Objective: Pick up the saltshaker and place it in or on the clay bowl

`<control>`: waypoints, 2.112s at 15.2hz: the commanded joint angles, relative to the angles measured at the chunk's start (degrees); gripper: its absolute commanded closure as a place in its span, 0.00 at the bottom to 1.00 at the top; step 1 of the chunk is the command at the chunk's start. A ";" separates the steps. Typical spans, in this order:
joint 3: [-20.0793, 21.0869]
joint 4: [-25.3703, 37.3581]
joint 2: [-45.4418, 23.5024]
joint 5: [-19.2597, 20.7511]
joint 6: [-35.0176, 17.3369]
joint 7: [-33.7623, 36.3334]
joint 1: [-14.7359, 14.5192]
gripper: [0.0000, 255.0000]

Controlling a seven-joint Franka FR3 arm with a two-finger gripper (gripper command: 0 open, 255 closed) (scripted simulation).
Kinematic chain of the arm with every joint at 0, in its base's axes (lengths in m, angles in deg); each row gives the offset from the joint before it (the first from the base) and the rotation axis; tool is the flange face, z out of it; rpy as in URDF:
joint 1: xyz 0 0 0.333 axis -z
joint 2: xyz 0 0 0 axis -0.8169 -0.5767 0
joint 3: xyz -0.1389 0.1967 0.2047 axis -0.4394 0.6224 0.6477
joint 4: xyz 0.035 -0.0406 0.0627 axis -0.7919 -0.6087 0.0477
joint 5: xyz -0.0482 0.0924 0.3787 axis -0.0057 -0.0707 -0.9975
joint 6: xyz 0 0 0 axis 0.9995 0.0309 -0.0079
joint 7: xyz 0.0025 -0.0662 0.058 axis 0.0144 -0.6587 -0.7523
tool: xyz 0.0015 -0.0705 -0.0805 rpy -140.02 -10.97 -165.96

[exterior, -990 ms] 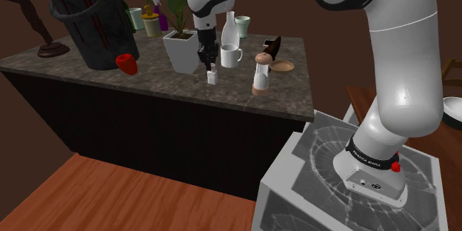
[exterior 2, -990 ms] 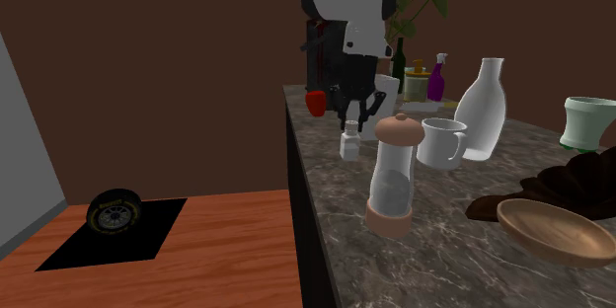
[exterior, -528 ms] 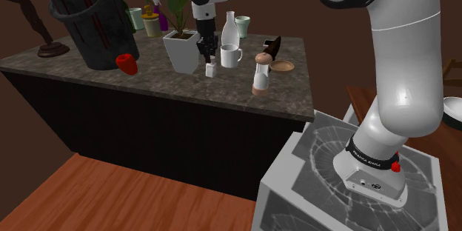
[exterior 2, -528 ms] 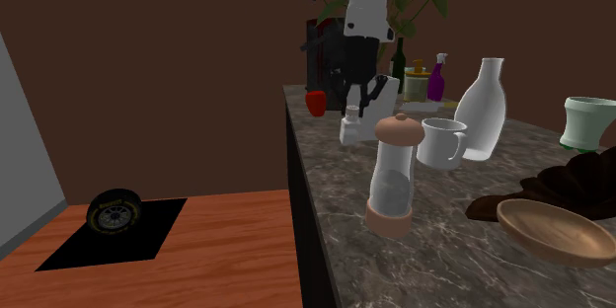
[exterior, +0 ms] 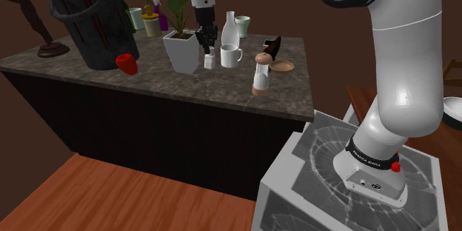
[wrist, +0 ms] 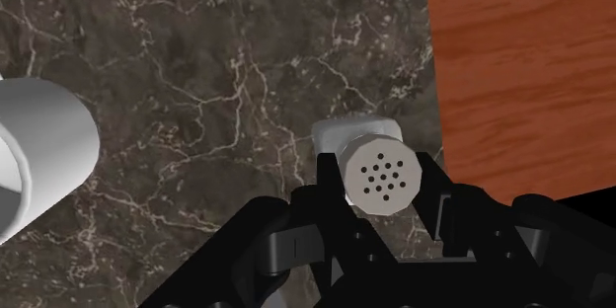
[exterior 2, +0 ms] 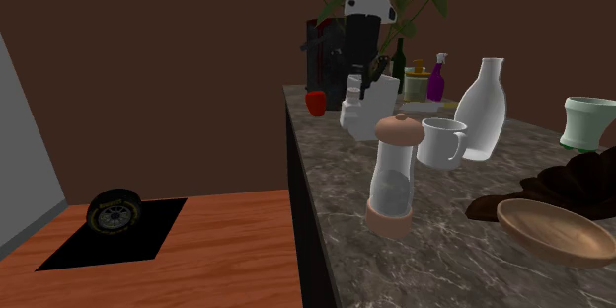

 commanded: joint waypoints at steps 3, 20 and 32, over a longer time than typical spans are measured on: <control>0.00 3.53 -0.26 0.02 3.31 0.15 0.04 1.00; -5.90 -20.41 19.13 0.93 -0.41 -15.95 10.27 1.00; -12.87 -25.99 25.48 3.44 0.53 -30.47 18.18 1.00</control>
